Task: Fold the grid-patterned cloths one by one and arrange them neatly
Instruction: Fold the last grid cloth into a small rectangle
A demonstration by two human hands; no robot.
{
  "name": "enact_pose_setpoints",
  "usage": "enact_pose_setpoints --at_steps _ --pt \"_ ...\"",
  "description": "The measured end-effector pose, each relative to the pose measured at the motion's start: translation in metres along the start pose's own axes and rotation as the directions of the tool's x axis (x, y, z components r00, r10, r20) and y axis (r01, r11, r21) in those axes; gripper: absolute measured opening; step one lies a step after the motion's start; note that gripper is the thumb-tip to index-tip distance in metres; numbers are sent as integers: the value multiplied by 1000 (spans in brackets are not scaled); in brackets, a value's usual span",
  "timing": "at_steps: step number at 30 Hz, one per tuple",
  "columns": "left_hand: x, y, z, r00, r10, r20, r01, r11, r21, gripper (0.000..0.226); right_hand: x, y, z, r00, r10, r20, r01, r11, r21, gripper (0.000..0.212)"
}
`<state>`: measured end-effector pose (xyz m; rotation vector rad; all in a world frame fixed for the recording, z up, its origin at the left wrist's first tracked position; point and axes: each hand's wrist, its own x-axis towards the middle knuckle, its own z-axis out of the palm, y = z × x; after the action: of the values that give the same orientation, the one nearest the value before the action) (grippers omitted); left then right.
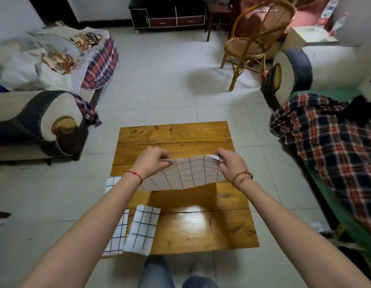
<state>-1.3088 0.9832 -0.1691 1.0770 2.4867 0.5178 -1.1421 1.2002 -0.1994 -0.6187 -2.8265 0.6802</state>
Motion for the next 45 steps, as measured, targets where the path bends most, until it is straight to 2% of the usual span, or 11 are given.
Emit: enact_pose_setpoints --at_steps 1,7,11,13,16,21,25,32,36,40,45 --pt "-2 -1 -9 1000 -2 5 2 1000 9 15 2 0 -6 1000 20 19 -20 999 36 8" --pt "-24 -4 -53 999 27 35 -28 999 40 18 3 2 -40 986 65 151 -99 968 231 22" --pt "-40 -5 -79 998 53 45 -53 999 -3 22 3 -2 -64 947 56 317 -155 942 298 19" --pt "-48 -4 -92 997 66 35 -64 997 -54 16 6 -3 -72 926 69 371 -198 926 323 17" --pt "-52 -7 -106 998 48 32 -44 991 -129 16 12 -6 -85 912 64 406 -214 917 335 30" --pt "-40 -20 -115 999 41 20 -36 974 -222 21 31 -6 -87 904 84 420 -232 920 316 41" --pt "-14 -43 -104 999 -12 -52 -1 971 -240 18 46 -9 -78 902 108 419 -265 904 337 41" --pt "54 -79 -75 991 -76 -113 37 948 -317 13 104 5 -28 887 293 357 -379 904 199 38" --pt "90 -105 -54 988 -115 -101 74 936 -344 7 134 8 1 881 352 316 -418 892 171 45" --pt "114 -122 -37 987 -140 -75 102 920 -378 11 154 18 31 863 419 282 -466 876 125 43" --pt "127 -137 -23 984 -166 -60 130 914 -385 13 165 21 55 865 427 265 -466 879 105 38"
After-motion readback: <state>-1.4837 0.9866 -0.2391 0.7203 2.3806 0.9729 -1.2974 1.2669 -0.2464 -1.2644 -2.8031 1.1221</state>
